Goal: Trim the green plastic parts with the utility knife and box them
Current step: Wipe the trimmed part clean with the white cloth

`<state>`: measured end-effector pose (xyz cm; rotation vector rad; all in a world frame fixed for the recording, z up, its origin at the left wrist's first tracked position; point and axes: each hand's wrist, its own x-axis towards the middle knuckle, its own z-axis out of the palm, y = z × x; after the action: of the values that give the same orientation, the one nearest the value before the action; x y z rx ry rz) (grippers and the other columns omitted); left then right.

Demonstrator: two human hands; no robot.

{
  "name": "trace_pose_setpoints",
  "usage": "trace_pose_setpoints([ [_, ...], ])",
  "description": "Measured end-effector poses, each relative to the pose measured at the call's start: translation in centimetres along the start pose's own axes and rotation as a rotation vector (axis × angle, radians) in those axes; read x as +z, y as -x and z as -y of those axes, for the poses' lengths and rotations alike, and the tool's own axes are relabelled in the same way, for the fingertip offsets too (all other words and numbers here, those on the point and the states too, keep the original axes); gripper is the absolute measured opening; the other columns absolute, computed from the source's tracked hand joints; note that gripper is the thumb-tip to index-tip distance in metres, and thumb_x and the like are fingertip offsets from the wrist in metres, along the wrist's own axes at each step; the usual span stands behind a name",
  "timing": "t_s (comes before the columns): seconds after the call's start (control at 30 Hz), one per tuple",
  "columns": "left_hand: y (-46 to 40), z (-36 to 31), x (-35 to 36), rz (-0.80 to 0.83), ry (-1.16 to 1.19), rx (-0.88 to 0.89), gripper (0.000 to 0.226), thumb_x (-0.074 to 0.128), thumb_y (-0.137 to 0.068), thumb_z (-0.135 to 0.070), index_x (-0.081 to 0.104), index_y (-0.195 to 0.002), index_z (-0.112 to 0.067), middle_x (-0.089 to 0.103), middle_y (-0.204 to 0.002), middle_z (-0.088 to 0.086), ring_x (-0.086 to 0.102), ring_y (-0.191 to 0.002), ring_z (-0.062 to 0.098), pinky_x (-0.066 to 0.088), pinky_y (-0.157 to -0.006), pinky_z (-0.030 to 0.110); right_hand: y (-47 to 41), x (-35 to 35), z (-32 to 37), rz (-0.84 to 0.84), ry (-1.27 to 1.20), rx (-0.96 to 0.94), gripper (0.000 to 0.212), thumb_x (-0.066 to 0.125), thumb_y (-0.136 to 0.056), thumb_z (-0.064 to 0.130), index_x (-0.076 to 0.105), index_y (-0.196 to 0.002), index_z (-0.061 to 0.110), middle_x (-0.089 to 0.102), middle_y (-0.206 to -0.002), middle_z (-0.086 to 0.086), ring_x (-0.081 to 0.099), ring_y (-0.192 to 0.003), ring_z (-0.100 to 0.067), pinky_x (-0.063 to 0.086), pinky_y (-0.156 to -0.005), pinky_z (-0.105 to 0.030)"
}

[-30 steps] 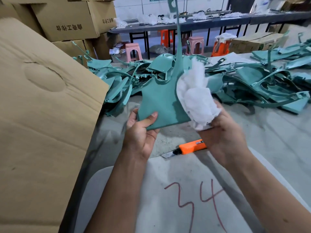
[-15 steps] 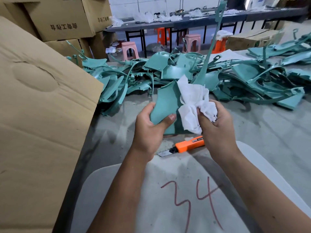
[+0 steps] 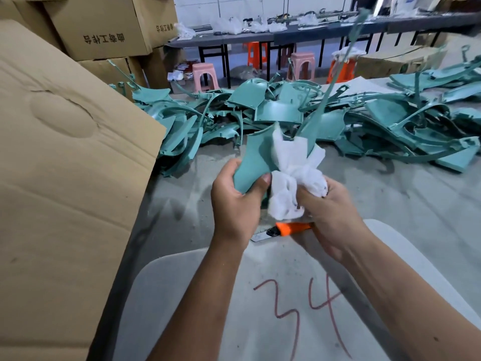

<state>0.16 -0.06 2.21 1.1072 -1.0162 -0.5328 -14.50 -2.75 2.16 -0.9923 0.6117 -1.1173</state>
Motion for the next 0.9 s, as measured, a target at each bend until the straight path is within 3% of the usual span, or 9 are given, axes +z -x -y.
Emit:
trace_pose_setpoints([
  [0.13,-0.3,-0.1,-0.1,0.006,-0.06,0.004,0.017,0.078,-0.083,-0.012,0.066,-0.093,-0.02,0.074,-0.085,-0.005,0.067,-0.075,0.01,0.054,-0.068,0.028,0.1,0.0,0.2,0.052,0.155,-0.066,0.006,0.068,-0.09,-0.009,0.063,-0.089,-0.011,0.066,-0.082,-0.024,0.066,-0.072,-0.031,0.058,-0.067,-0.038],
  [0.23,-1.2,-0.9,-1.1,0.162,-0.033,-0.075,0.017,0.078,-0.085,-0.005,0.066,-0.097,-0.011,0.072,-0.086,0.008,0.064,-0.076,0.013,0.054,-0.068,0.035,0.1,-0.1,0.4,0.119,0.15,-0.083,0.033,0.072,-0.089,0.01,0.05,-0.083,-0.014,0.056,-0.071,-0.019,0.053,-0.065,-0.028,0.049,-0.058,-0.037],
  [0.33,-1.7,-1.9,-2.4,0.293,0.011,-0.133,0.024,0.078,-0.082,-0.006,0.068,-0.104,-0.011,0.075,-0.094,0.009,0.069,-0.082,0.018,0.059,-0.073,0.035,-0.2,-0.5,0.8,0.034,0.125,-0.083,0.036,0.079,-0.091,0.022,0.062,-0.088,-0.01,0.064,-0.075,-0.016,0.058,-0.064,-0.028,0.051,-0.061,-0.039],
  [0.43,-1.4,-2.5,-3.1,0.427,0.078,-0.286,0.034,0.077,-0.083,0.001,0.064,-0.114,0.0,0.075,-0.106,0.021,0.073,-0.089,0.029,0.063,-0.078,0.043,-0.7,-1.5,1.7,-0.07,0.176,-0.169,0.016,0.074,-0.092,0.024,0.076,-0.096,0.008,0.075,-0.081,-0.001,0.07,-0.068,-0.016,0.054,-0.053,-0.028],
  [0.5,-1.4,-2.7,-3.5,0.47,0.093,-0.326,0.036,0.074,-0.085,0.004,0.062,-0.118,0.003,0.073,-0.11,0.024,0.073,-0.092,0.031,0.063,-0.08,0.042,-0.8,-2.0,2.1,-0.04,0.208,-0.202,0.015,0.072,-0.096,0.024,0.074,-0.096,0.009,0.068,-0.073,0.004,0.062,-0.059,-0.01,0.048,-0.05,-0.024],
  [0.6,-1.6,-3.0,-4.5,0.495,0.125,-0.355,0.037,0.077,-0.081,0.003,0.066,-0.117,-0.002,0.075,-0.109,0.02,0.074,-0.094,0.03,0.062,-0.079,0.037,-0.9,-2.0,1.9,-0.092,0.358,-0.276,0.027,0.071,-0.099,0.022,0.066,-0.072,0.017,0.054,-0.063,0.011,0.046,-0.053,-0.004,0.039,-0.051,-0.018],
  [0.7,-1.6,-3.3,-5.9,0.523,0.129,-0.439,0.029,0.076,-0.077,-0.004,0.074,-0.105,-0.012,0.076,-0.106,0.017,0.075,-0.09,0.028,0.062,-0.072,0.036,-1.4,-2.5,1.7,-0.188,0.496,-0.359,0.034,0.07,-0.1,0.02,0.059,-0.078,-0.003,0.048,-0.069,0.006,0.038,-0.064,-0.011,0.032,-0.057,-0.025],
  [0.8,-1.8,-3.4,-7.2,0.56,0.047,-0.525,0.03,0.078,-0.075,-0.01,0.075,-0.105,-0.014,0.075,-0.108,0.018,0.074,-0.089,0.029,0.063,-0.071,0.042,-1.9,-3.2,2.2,-0.291,0.426,-0.404,0.027,0.074,-0.096,0.016,0.062,-0.074,0.006,0.053,-0.07,0.011,0.043,-0.065,-0.008,0.038,-0.058,-0.021],
  [0.9,-1.9,-3.6,-8.3,0.592,0.03,-0.607,0.034,0.079,-0.073,-0.011,0.072,-0.107,-0.009,0.074,-0.111,0.02,0.073,-0.09,0.029,0.062,-0.07,0.04,-2.0,-3.6,3.0,-0.209,0.147,-0.341,0.004,0.078,-0.092,0.016,0.076,-0.093,0.013,0.069,-0.089,-0.001,0.06,-0.078,-0.016,0.052,-0.067,-0.029],
])
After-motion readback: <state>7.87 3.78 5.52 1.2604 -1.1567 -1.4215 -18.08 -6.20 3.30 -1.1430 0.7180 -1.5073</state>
